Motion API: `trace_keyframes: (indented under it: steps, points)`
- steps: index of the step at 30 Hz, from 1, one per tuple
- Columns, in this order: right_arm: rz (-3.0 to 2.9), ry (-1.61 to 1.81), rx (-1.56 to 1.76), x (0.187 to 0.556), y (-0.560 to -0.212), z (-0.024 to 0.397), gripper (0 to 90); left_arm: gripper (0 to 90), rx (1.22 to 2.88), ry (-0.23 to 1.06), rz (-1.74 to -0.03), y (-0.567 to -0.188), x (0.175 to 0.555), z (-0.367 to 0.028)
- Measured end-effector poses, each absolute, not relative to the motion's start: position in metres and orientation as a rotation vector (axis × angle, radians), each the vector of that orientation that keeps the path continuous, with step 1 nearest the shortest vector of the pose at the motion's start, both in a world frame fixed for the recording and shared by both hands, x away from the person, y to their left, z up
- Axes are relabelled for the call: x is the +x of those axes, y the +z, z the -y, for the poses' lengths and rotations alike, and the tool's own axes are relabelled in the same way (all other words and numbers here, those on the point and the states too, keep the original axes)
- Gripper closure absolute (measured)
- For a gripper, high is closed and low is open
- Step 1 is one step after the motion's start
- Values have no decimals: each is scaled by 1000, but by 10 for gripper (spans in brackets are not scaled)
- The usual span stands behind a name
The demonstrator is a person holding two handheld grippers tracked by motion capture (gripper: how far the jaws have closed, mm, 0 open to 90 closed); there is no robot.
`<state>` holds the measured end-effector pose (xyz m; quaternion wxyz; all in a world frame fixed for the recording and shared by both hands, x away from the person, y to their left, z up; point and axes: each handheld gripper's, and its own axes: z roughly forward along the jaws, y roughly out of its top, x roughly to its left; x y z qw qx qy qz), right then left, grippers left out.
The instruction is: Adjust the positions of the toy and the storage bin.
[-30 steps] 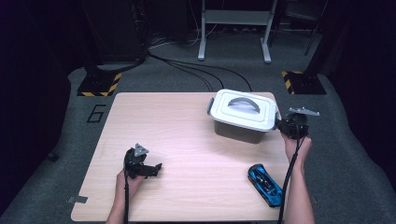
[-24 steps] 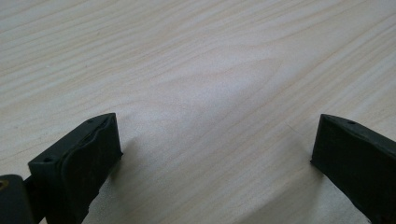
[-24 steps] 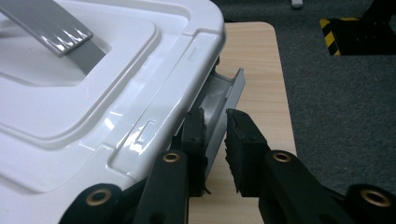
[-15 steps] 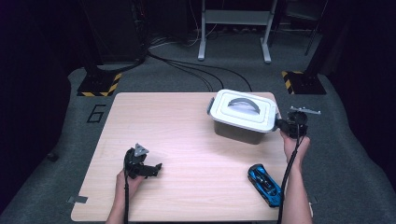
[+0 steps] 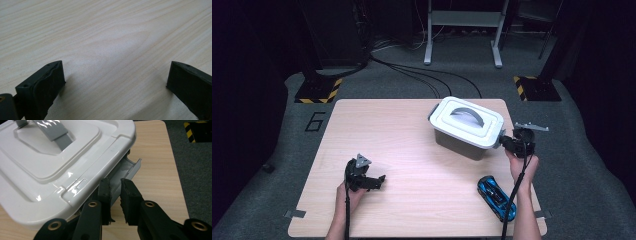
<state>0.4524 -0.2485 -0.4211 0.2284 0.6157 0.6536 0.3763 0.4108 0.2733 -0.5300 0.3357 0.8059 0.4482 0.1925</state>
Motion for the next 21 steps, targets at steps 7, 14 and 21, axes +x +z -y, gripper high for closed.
trace_keyframes:
  steps: [7, 14, 21]
  points:
    - [-1775, 1068, 1660, 452, -417, 250, 784, 13, 2119, 498, -1160, -529, 411, -274]
    - [-1735, 1077, 1671, 476, -414, 264, 765, 13, 2119, 498, -1160, -529, 411, -274]
    - [-1748, 1070, 1711, 496, -421, 268, 768, 13, 2100, 502, -1168, -530, 411, -273]
